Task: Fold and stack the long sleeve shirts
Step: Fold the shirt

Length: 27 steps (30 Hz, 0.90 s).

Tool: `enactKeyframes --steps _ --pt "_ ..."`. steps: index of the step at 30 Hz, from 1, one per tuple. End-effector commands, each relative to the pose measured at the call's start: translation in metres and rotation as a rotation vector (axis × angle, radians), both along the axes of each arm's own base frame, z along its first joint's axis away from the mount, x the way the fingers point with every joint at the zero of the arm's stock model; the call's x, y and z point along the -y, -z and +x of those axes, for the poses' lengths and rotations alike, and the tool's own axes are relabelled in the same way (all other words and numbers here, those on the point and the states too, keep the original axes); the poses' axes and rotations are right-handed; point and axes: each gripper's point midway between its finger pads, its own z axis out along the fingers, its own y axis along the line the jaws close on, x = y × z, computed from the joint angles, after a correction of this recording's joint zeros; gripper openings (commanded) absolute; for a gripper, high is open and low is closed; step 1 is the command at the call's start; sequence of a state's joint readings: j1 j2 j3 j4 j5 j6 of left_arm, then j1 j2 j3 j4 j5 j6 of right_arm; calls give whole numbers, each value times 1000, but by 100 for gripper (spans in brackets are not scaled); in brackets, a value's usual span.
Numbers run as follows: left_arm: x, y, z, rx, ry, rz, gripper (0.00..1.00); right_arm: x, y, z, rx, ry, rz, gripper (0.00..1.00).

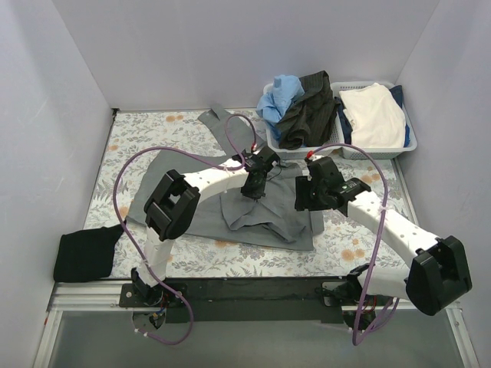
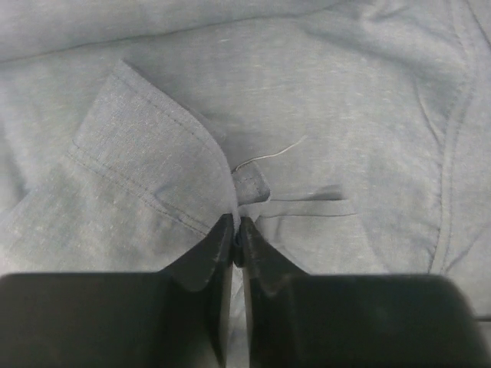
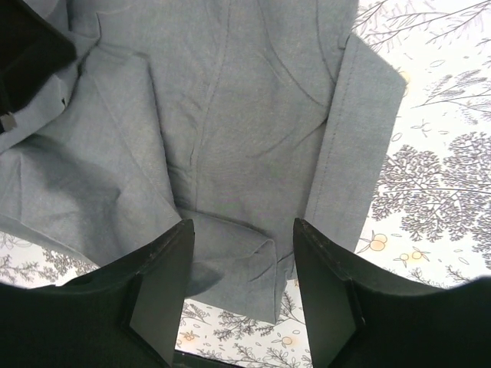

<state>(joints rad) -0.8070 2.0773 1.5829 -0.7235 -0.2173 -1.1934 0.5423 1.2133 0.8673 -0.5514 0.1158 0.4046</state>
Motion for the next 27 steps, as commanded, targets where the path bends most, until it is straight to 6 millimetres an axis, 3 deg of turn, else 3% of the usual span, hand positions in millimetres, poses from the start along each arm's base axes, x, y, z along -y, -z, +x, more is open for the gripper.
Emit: enactKeyframes --steps 1,9,10,11,14,16,18,22,27 --pt "-14 -65 14 133 -72 -11 2 -11 -3 5 -5 -47 31 62" --pt "-44 -142 18 290 -182 -17 0 -27 6 18 -38 -135 20 62" --pt "-52 -144 14 293 -207 -6 0 -33 9 17 -59 -163 35 62" --pt "-60 -162 11 327 -229 -25 0 -37 6 21 -50 -175 44 62" --pt "-90 -168 1 375 -303 19 0 -46 10 24 -57 -223 65 60" --pt "-111 -188 -4 442 -353 13 0 -56 5 29 -37 -260 98 59" --pt "-126 -193 -13 471 -385 2 0 -69 4 28 -44 -323 138 58" --pt "-136 -193 -25 468 -416 -37 0 -91 -3 34 -32 -412 192 57" --pt "-141 -186 -23 468 -444 -11 0 -117 7 33 -70 -493 198 54"
